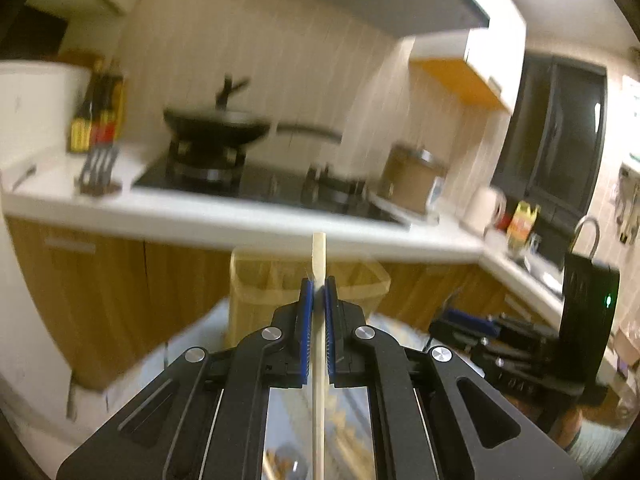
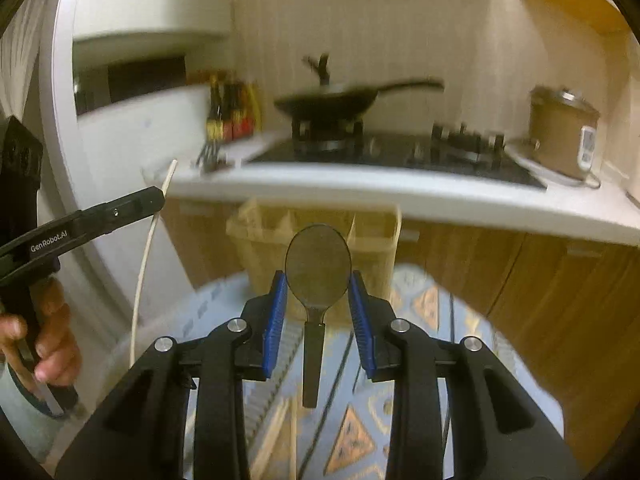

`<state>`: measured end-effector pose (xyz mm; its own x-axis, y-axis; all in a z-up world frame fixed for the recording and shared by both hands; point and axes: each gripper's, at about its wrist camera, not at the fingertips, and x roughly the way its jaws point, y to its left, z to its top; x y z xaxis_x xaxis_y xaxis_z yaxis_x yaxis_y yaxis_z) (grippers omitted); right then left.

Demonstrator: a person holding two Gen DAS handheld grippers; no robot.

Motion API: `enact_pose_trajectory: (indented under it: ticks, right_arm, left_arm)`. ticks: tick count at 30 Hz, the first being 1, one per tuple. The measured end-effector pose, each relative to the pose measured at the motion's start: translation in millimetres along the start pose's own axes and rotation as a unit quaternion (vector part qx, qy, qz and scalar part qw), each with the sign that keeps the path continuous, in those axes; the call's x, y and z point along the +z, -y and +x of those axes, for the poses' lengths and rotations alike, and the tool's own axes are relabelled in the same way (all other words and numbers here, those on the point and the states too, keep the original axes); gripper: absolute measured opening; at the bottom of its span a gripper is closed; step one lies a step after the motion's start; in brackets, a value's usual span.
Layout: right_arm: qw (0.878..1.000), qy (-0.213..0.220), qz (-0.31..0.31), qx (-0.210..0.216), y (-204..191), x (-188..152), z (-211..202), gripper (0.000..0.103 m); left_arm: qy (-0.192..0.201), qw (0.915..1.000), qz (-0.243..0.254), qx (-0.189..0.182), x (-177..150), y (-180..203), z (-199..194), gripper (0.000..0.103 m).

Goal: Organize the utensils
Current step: 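Lift the chopstick and spoon with both tools over the beige holder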

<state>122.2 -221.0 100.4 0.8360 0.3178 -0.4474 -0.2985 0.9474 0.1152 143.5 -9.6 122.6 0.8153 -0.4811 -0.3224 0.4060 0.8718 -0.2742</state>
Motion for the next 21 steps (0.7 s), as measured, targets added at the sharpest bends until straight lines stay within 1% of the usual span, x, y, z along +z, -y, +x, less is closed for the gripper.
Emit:
enact_pose_trajectory:
  ticks: [3,5,8,10,14,17,21]
  right_arm:
    - [1.000,0.029,0.003,-0.009,7,24,-1,0.028]
    - [0.999,0.043,0.008,-0.009,11,41,-1,0.028]
    - [0.998,0.064,0.010,-0.018,18,61,-3,0.028]
    - [0.997,0.078,0.012,-0.023,23,75,-4,0.028]
    - [0.993,0.107,0.022,-0.034,37,100,0,0.028]
    - [0.992,0.113,0.031,-0.042,46,108,14,0.028]
    - [0.992,0.109,0.034,-0.050,50,108,38,0.028]
  left_arm:
    - [0.047,0.9989,0.005,0.000,29,10,1,0.003]
    - [0.066,0.9978,0.007,0.001,42,15,7,0.003]
    - [0.086,0.9963,0.001,-0.006,57,18,17,0.003]
    - [0.104,0.9946,0.000,-0.003,67,21,26,0.003]
    - [0.128,0.9917,-0.006,-0.004,79,23,47,0.003]
    - [0.147,0.9891,-0.011,0.003,84,22,64,0.003]
    - [0.161,0.9867,-0.017,0.017,84,19,86,0.003]
